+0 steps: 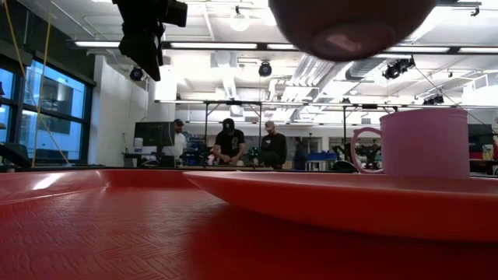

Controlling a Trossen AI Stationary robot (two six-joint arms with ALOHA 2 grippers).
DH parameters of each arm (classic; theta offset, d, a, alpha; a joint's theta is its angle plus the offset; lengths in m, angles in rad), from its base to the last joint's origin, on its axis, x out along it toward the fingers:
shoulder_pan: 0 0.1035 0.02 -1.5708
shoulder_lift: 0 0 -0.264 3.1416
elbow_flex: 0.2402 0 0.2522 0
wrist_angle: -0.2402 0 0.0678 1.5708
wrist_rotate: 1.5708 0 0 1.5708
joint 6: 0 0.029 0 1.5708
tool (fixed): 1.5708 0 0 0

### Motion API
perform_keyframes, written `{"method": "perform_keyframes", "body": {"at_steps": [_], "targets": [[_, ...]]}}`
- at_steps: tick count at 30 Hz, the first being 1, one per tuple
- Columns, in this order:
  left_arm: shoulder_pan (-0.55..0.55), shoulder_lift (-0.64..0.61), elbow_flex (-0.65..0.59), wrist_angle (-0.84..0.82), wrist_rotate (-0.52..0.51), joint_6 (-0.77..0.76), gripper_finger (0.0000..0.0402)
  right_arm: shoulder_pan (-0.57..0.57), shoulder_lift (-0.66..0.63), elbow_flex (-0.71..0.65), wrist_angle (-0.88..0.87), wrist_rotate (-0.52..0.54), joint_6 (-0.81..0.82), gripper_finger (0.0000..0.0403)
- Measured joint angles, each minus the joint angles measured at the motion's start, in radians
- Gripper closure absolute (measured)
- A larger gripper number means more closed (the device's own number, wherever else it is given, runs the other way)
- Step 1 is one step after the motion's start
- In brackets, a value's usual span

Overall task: Set up tray
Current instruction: Put the blue bowl on the pink plate

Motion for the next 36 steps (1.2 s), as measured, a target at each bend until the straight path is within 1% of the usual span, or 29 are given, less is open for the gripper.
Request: {"method": "perform_keyframes", "body": {"at_steps": [14, 18, 24, 28, 36], "targets": [[0.000, 0.000, 0.000, 0.001, 0.034, 0.000, 0.0039, 0.023, 0.170, -0.001, 0.073, 0.044, 0.084, 0.0403], [0.000, 0.000, 0.000, 0.000, 0.053, 0.000, 0.0039, 0.016, 0.176, -0.007, 0.083, 0.031, 0.132, 0.0403], [0.000, 0.000, 0.000, 0.001, 0.066, 0.000, 0.0039, 0.014, 0.170, -0.068, 0.116, -0.013, 0.179, 0.0403], [0.000, 0.000, 0.000, 0.000, 0.071, 0.000, 0.0039, 0.014, 0.170, -0.093, 0.140, -0.018, 0.180, 0.0403], [0.000, 0.000, 0.000, 0.001, 0.071, 0.000, 0.0039, 0.008, 0.169, -0.093, 0.204, -0.019, 0.161, 0.0403]]}}
